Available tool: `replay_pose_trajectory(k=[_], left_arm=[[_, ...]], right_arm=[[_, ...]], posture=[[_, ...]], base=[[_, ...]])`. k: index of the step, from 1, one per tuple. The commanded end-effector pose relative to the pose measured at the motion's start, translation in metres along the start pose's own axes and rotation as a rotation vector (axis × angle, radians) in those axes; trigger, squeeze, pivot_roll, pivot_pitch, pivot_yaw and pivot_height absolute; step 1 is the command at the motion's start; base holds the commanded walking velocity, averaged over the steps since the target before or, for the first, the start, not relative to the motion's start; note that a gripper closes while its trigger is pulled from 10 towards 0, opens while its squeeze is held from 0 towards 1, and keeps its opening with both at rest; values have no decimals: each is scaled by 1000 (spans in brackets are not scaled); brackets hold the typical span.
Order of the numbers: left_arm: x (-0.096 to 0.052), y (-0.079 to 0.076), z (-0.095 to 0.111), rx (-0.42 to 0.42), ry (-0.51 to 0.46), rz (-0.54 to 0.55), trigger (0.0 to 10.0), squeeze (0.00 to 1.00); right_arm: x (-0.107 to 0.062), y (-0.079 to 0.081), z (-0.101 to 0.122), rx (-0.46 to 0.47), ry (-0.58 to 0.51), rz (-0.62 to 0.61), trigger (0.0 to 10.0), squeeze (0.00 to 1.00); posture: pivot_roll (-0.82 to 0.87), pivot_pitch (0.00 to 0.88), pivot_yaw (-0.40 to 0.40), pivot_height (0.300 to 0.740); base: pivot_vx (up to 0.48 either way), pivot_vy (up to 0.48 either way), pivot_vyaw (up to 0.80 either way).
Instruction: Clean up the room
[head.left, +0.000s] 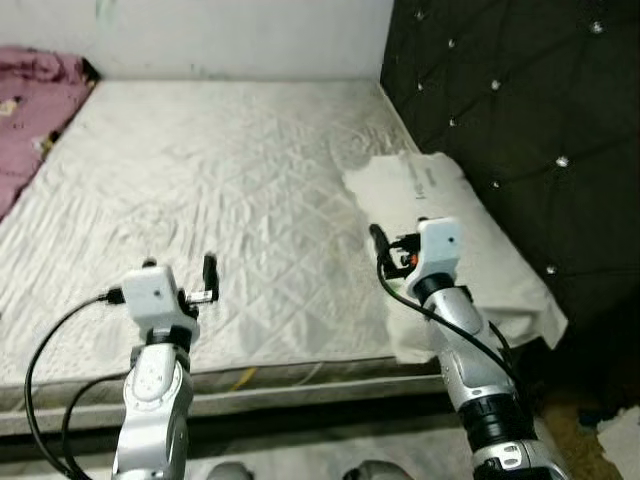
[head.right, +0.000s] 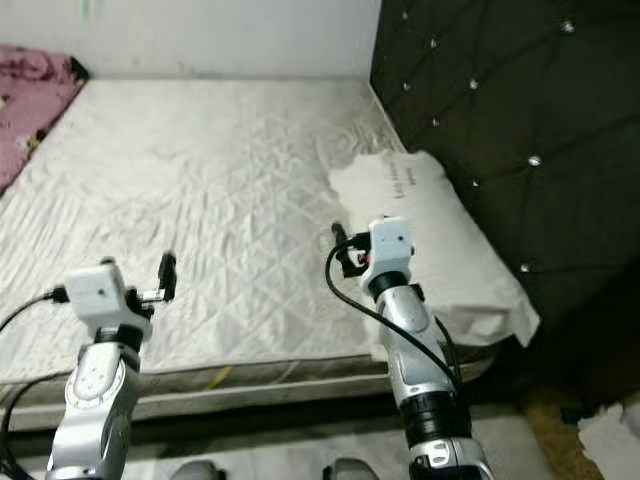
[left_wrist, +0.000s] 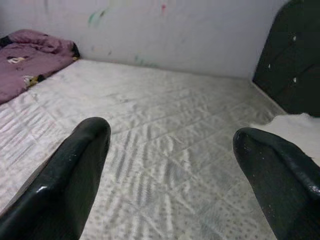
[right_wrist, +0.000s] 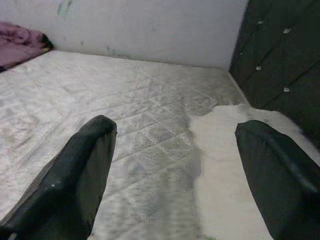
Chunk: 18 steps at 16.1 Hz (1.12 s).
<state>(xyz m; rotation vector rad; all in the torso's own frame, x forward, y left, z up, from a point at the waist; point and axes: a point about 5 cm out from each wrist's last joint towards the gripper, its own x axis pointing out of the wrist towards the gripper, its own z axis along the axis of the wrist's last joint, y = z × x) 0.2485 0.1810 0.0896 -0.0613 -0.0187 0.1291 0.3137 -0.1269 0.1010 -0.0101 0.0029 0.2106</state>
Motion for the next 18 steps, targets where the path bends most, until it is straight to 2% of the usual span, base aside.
replay_pose_trajectory(k=[1, 4, 7, 18], left_arm=[[-2, 7, -1, 7, 8, 27, 10000, 0], [-2, 7, -1, 6, 9, 27, 10000, 0], [-1, 5, -1, 4, 11, 20, 10000, 0], [-1, 4, -4, 7, 27, 28, 10000, 0]], right_arm=[[4, 8, 6, 7, -21, 29, 10000, 0], [5, 8, 6, 6, -18, 31, 10000, 0], [5, 9, 5, 6, -15, 35, 10000, 0], [6, 10, 5, -17, -18, 52, 10000, 0]], posture=[[-49, 13, -38, 740], [-51, 13, -38, 740], [-51, 14, -38, 740], [-47, 6, -46, 740]], base=[[0, 480, 0], [0, 480, 0], [0, 480, -758], [0, 480, 0]])
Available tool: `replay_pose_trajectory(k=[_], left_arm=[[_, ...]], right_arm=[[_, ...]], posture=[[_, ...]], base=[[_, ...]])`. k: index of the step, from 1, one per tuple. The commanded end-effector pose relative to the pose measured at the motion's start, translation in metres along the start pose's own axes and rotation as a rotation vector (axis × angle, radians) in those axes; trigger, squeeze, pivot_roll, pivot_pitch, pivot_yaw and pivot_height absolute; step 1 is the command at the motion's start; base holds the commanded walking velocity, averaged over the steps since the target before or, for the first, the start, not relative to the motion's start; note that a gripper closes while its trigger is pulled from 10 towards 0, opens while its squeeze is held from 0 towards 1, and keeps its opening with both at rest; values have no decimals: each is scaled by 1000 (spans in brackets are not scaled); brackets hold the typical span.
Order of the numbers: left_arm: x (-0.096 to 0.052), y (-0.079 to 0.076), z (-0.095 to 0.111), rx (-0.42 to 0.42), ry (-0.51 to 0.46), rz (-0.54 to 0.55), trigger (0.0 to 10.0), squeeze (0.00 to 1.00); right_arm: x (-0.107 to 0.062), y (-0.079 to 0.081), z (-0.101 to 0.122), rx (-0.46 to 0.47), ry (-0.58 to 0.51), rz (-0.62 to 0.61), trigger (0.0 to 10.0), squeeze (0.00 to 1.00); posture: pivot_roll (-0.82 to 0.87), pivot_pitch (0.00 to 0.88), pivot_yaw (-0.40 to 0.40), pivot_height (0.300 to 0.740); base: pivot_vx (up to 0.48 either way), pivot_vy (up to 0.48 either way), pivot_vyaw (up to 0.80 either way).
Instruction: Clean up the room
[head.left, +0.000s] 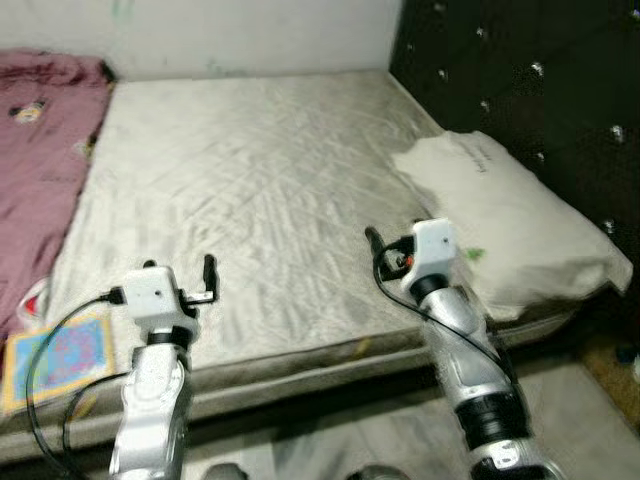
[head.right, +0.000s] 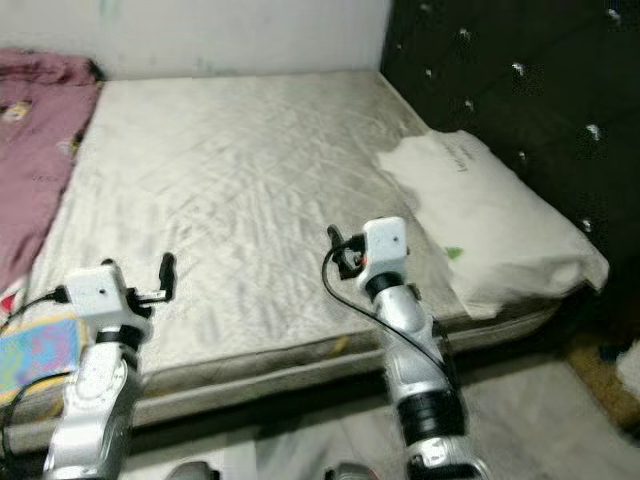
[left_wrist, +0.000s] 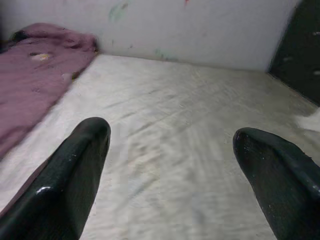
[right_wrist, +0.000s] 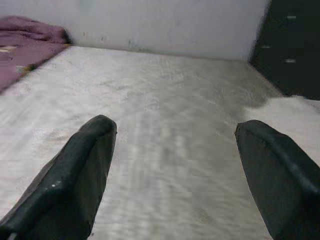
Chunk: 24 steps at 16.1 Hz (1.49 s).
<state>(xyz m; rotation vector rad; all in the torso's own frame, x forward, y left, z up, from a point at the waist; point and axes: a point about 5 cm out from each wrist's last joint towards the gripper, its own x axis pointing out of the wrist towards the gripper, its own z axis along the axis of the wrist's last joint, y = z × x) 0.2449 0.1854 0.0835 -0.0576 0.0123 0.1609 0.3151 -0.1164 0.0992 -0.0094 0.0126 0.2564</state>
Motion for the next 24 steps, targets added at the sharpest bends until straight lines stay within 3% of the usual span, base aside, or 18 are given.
replay_pose_trajectory(k=[1, 10, 18, 24], left_arm=[[2, -2, 2, 2, -4, -4, 10000, 0], [5, -2, 4, -1, -12, 3, 10000, 0], [3, -7, 10, -12, -59, -25, 10000, 0], [4, -8, 11, -8, -71, -40, 10000, 0]], right_arm=[[2, 0, 7, -20, -26, 7, 10000, 0], [5, 5, 8, -29, -28, 39, 10000, 0], [5, 4, 6, -38, -14, 49, 10000, 0], [7, 8, 5, -34, -9, 66, 10000, 0]], posture=[[-48, 8, -46, 740], [-55, 25, -47, 740], [-48, 16, -61, 740], [-41, 8, -58, 740]], base=[[0, 480, 0], [0, 480, 0], [0, 0, 0], [311, 0, 0]])
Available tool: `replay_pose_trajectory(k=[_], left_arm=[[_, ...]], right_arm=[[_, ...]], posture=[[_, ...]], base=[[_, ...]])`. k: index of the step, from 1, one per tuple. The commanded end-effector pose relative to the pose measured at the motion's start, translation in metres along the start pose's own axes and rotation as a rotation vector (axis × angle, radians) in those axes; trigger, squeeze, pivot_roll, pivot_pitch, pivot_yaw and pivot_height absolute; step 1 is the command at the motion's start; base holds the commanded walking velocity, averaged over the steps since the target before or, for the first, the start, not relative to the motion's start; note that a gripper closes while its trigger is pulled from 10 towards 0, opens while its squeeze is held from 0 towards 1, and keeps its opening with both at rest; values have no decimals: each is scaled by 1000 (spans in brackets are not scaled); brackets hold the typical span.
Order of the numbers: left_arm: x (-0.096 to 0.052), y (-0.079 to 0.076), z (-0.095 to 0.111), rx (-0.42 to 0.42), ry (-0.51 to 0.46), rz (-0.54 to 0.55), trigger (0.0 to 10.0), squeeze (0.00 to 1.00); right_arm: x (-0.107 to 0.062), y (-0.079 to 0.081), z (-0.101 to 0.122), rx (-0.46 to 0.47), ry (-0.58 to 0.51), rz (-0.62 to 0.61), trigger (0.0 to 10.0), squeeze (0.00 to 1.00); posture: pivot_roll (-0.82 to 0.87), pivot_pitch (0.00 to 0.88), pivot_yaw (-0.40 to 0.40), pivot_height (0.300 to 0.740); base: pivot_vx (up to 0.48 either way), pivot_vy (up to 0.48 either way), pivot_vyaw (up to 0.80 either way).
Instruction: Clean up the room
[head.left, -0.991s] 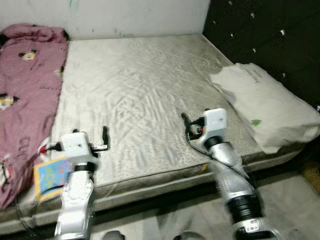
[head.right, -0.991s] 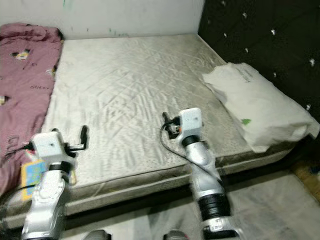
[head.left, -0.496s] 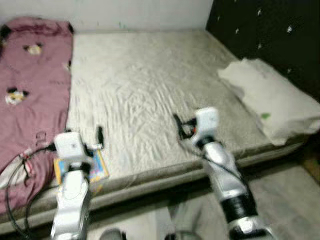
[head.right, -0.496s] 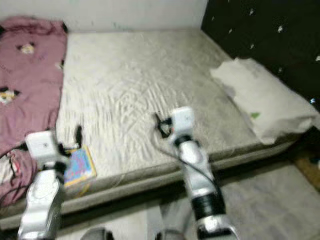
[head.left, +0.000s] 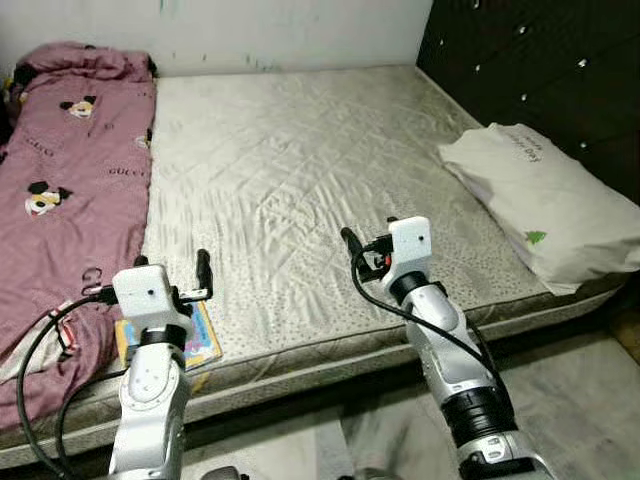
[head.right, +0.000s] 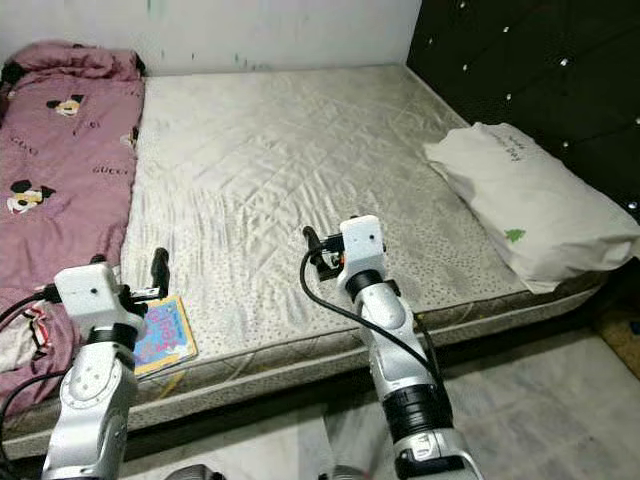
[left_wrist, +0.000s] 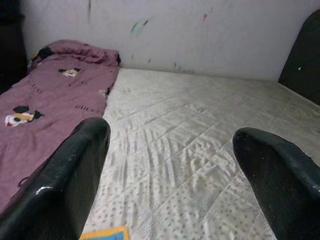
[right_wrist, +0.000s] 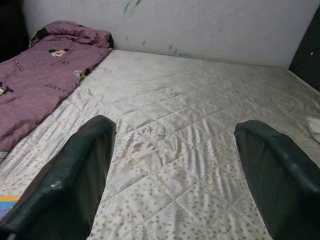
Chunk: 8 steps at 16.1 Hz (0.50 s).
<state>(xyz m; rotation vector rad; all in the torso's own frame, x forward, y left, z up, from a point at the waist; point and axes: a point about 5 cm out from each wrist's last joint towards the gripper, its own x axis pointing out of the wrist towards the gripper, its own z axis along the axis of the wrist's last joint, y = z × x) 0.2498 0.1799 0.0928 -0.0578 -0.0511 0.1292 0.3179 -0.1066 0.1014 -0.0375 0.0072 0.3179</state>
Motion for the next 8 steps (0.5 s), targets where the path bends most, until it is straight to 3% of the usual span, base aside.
replay_pose_trajectory(k=[1, 5, 8], left_arm=[[0, -1, 2, -2, -9, -7, 10000, 0], [1, -2, 1, 7, 1, -9, 10000, 0], [4, 3, -3, 39, 34, 64, 10000, 0]], right_arm=[[2, -1, 2, -5, -7, 5, 10000, 0], [3, 0, 3, -3, -13, 5, 10000, 0], [5, 1, 4, -1, -19, 6, 10000, 0]], posture=[[-41, 6, -56, 740], [-41, 5, -52, 740], [-48, 17, -45, 740]], base=[[330, 0, 0], [316, 0, 0], [0, 0, 0]])
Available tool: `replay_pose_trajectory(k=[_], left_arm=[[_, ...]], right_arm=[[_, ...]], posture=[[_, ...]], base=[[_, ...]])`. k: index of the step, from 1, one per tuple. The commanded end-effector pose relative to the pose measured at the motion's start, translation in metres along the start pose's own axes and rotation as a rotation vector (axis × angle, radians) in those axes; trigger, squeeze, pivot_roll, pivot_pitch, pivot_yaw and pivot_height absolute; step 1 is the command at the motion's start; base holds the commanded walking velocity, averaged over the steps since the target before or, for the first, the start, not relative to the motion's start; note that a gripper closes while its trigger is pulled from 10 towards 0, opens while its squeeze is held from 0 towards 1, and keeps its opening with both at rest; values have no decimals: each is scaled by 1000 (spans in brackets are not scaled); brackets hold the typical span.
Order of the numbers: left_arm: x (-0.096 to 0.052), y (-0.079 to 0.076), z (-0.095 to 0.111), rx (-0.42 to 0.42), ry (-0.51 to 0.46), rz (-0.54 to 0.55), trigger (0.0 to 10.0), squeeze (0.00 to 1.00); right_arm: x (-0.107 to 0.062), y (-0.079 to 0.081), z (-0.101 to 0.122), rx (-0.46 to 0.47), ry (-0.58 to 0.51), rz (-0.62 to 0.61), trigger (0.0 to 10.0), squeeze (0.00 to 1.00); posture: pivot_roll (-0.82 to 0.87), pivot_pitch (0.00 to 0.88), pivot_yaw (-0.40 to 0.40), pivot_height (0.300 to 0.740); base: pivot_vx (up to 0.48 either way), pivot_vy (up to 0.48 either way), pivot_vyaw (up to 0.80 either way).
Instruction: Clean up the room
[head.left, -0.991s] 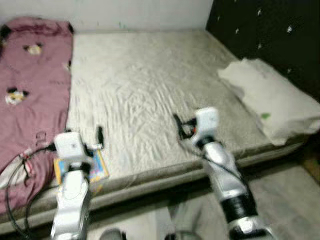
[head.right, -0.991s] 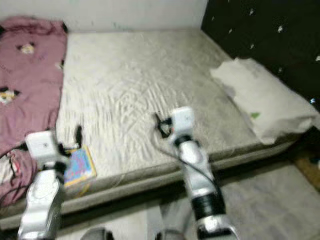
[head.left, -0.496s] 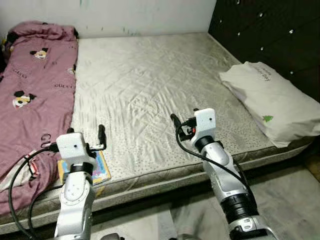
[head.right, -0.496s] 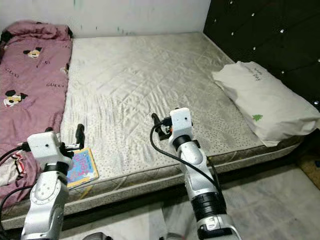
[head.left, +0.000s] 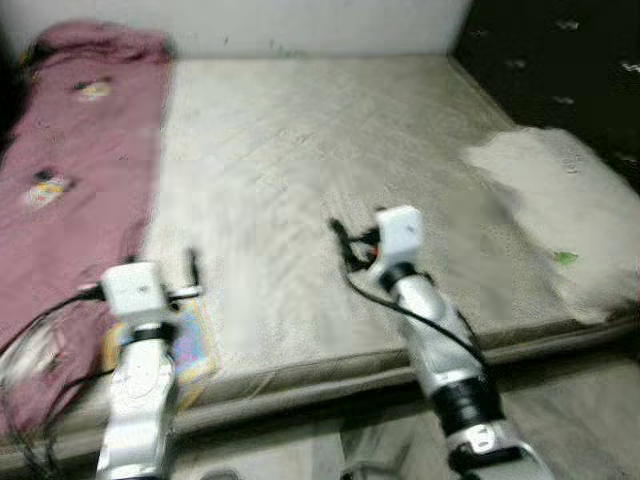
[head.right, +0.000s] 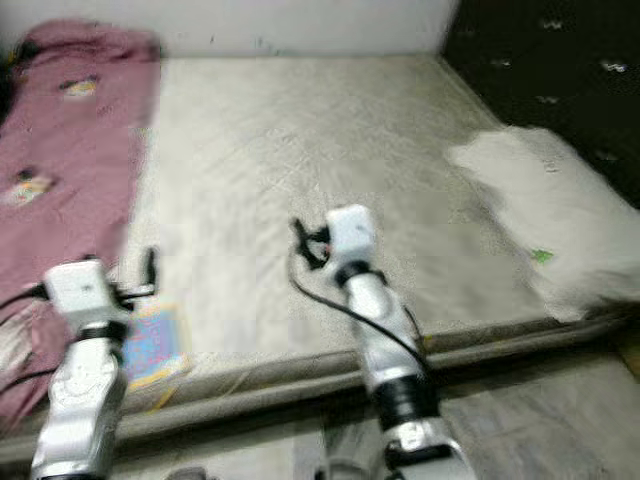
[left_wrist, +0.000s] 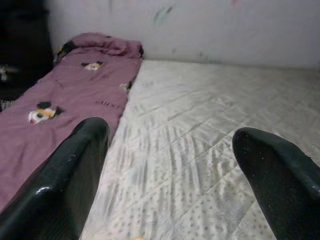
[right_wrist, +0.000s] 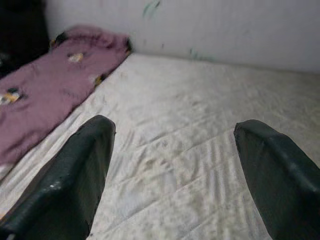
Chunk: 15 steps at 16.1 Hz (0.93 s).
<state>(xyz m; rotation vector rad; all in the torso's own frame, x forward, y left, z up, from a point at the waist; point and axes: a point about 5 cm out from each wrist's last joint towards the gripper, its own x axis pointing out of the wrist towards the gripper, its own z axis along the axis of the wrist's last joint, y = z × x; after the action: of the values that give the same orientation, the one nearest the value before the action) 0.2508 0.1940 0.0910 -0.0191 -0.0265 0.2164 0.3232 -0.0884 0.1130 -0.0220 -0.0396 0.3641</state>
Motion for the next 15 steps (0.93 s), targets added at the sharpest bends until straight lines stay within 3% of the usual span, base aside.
replay_pose_trajectory(k=[1, 4, 15], left_arm=[[1, -11, -2, -26, 12, -27, 10000, 0], [1, -10, -1, -37, 9, -30, 10000, 0], [3, -13, 1, -61, 2, -34, 10000, 0]], right_arm=[[-6, -14, -8, -8, 29, -39, 10000, 0], [-3, -11, -7, -8, 21, -31, 10000, 0], [-2, -10, -8, -24, 30, -12, 10000, 0]], posture=[[-49, 14, -44, 740], [-51, 15, -44, 740], [-56, 20, -49, 740]], base=[[0, 0, 0], [0, 87, 0], [0, 480, 0]])
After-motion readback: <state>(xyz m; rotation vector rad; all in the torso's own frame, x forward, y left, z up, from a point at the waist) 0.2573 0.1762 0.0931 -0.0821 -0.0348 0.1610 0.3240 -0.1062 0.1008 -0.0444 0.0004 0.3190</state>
